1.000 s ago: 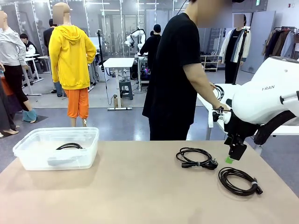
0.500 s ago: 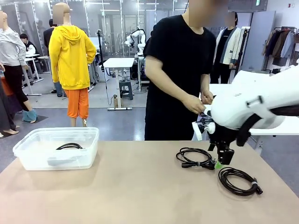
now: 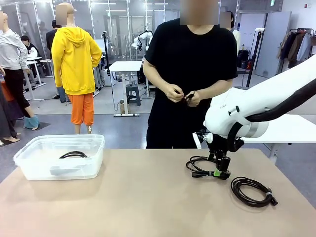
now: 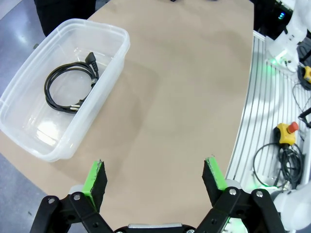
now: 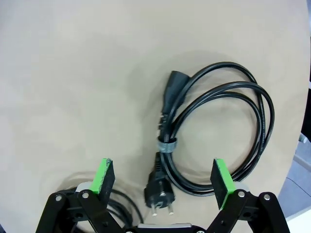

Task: Organize and store the cables.
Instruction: Place the Power Cable into the Organizing box.

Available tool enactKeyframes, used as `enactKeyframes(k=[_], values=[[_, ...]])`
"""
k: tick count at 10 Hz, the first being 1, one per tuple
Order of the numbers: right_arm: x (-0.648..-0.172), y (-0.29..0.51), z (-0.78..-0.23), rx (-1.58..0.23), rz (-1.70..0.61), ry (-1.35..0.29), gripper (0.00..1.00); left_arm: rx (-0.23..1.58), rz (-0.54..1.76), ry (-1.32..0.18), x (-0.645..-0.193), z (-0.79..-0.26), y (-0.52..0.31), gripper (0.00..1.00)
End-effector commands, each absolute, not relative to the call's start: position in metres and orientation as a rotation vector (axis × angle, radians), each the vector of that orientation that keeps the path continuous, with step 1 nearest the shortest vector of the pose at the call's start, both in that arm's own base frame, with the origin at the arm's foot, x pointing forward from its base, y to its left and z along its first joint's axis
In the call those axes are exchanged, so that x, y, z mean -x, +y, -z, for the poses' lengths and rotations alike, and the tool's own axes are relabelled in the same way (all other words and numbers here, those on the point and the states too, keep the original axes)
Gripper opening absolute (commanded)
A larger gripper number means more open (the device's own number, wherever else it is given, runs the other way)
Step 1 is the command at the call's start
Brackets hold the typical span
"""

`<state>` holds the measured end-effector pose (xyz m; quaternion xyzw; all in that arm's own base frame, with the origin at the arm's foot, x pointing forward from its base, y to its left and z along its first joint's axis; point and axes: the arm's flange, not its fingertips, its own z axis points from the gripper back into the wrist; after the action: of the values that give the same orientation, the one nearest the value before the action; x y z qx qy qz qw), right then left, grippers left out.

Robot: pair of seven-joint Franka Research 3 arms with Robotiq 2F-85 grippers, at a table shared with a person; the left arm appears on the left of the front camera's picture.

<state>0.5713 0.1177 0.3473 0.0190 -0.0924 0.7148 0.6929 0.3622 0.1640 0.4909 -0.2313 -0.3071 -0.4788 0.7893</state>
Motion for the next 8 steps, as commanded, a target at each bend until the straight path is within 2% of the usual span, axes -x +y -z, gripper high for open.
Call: enactKeyframes(k=[1,5,6,7,8], values=[[-0.585,0.122,-0.339,-0.057,-1.605,-0.216,1.00,0.494,1.023,-0.653,-0.363,-0.493,0.164,1.00],[-0.600,0.125,-0.312,-0.080,-1.568,-0.181,1.00,0.494,1.023,-0.653,-0.363,-0.493,0.164,1.00],[-0.601,0.128,-0.308,-0.076,-1.575,-0.161,0.75,0.494,1.023,-0.653,-0.363,-0.493,0.164,1.00],[-0.600,0.130,-0.306,-0.069,-1.575,-0.147,0.41,0.494,1.023,-0.653,-0.363,-0.493,0.164,1.00],[-0.600,0.129,-0.306,-0.069,-1.572,-0.151,0.15,0.494,1.023,-0.653,-0.363,-0.493,0.164,1.00]])
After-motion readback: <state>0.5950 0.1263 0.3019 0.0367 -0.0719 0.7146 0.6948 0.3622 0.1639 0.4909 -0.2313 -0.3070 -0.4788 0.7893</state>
